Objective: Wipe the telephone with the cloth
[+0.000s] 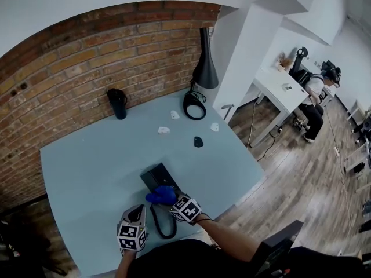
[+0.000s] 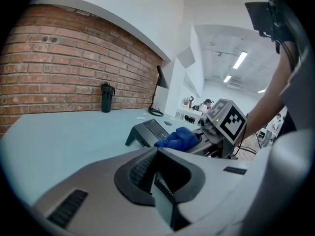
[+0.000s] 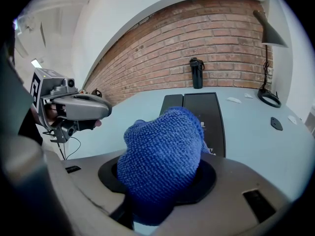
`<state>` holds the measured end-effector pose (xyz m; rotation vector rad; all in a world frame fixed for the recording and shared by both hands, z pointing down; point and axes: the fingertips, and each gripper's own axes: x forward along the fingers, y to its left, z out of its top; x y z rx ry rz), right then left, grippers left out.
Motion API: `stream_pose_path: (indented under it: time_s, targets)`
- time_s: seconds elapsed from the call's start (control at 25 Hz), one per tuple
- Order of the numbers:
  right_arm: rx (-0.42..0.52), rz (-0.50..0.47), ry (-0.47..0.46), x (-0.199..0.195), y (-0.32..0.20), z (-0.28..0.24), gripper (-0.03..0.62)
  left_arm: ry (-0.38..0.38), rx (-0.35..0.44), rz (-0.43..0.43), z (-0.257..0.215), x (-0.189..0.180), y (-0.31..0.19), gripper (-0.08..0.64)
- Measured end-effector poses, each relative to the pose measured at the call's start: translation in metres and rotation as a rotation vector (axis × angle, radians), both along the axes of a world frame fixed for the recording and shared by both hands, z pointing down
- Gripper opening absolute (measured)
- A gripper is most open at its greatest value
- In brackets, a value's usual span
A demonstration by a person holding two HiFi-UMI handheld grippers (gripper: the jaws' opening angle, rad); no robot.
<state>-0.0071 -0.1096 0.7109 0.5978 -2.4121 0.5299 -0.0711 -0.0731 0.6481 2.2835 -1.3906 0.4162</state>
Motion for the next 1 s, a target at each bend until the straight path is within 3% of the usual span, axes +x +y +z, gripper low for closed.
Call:
stream_pose_path:
  time_s: [0.64, 0.84, 1.0]
  targets:
    - [-0.082, -0.026, 0.046, 0.019, 0.019, 0.014, 0.206, 0.002, 0.004, -0.019, -0.007, -0.005, -0.010, 0.009]
    - [-0.159, -0.062, 0.089, 0.023, 0.027, 0.012, 0.206, 0.021, 0.001, -0.033, -0.005, -0.007, -0.008, 0.009]
    - [-0.169, -0.128, 0.056, 0.003, 0.019, -0.015, 0.210, 0.036, 0.005, -0.051, -0.013, -0.022, -0.007, 0.009]
